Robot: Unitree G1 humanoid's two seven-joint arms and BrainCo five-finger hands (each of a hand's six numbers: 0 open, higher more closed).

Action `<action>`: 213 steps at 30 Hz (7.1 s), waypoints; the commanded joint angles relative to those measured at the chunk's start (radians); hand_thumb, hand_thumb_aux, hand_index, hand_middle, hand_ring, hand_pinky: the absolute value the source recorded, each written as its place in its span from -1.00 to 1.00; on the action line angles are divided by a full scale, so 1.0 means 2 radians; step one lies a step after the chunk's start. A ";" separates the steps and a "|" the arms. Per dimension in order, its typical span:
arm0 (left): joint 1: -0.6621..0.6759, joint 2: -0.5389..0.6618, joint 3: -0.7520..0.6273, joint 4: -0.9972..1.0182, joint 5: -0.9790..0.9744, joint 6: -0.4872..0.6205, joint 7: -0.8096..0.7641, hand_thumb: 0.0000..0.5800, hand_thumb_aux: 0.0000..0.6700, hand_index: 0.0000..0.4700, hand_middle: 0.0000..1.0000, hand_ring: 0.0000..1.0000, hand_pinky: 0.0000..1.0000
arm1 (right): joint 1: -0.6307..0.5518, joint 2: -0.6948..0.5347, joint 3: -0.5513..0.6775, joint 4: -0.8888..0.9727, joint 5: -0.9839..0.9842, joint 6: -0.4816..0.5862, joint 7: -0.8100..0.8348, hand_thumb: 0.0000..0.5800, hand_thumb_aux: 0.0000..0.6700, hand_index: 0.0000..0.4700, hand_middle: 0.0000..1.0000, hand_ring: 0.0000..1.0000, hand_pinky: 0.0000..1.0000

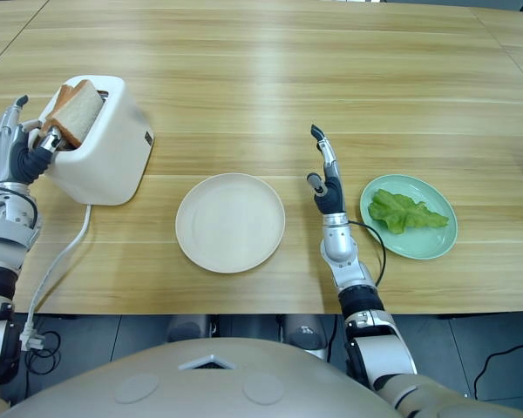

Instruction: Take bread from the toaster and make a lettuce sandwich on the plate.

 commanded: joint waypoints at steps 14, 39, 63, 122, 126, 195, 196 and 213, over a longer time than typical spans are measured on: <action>-0.007 -0.005 -0.018 0.019 0.010 0.034 0.016 1.00 1.00 0.96 -1.00 -1.00 -1.00 | -0.001 -0.006 -0.020 -0.008 0.007 0.007 -0.005 -1.00 -1.00 -1.00 -1.00 -1.00 -1.00; -0.093 -0.079 0.062 -0.030 -0.097 -0.074 0.103 1.00 1.00 0.96 -0.40 -0.40 -0.40 | -0.009 -0.004 -0.034 0.006 0.004 0.007 -0.026 -1.00 -1.00 -1.00 -1.00 -1.00 -1.00; -0.111 -0.214 0.159 -0.109 -0.447 -0.033 -0.167 1.00 1.00 0.96 -0.47 -0.47 -0.47 | -0.018 -0.002 -0.036 0.016 0.006 0.009 -0.035 -1.00 -1.00 -1.00 -1.00 -1.00 -1.00; 0.075 -0.285 -0.189 -0.099 0.012 0.005 -0.121 -1.00 -1.00 -1.00 -1.00 -1.00 -1.00 | -0.074 0.004 -0.016 0.053 -0.003 -0.003 -0.031 -1.00 -1.00 -1.00 -1.00 -1.00 -1.00; 0.094 -0.258 -0.201 -0.134 0.055 0.013 -0.099 -1.00 -1.00 -1.00 -1.00 -1.00 -1.00 | -0.069 -0.016 -0.023 0.021 -0.025 -0.004 -0.048 -1.00 -1.00 -1.00 -1.00 -1.00 -1.00; 0.162 -0.220 -0.054 -0.340 0.079 0.010 0.058 -1.00 -1.00 -1.00 -1.00 -1.00 -1.00 | 0.069 -0.190 0.165 -0.371 -0.302 0.259 -0.150 1.00 1.00 0.96 -1.00 -1.00 -1.00; 0.164 -0.221 -0.046 -0.348 0.082 0.012 0.066 -1.00 -1.00 -1.00 -1.00 -1.00 -1.00 | 0.061 -0.180 0.178 -0.349 -0.310 0.250 -0.148 1.00 1.00 0.96 -1.00 -1.00 -1.00; 0.128 -0.147 0.085 -0.333 0.101 0.116 0.081 -1.00 -1.00 -1.00 -1.00 -1.00 -1.00 | -0.032 -0.111 0.300 -0.050 -0.396 0.207 -0.243 1.00 1.00 0.96 -1.00 -1.00 -1.00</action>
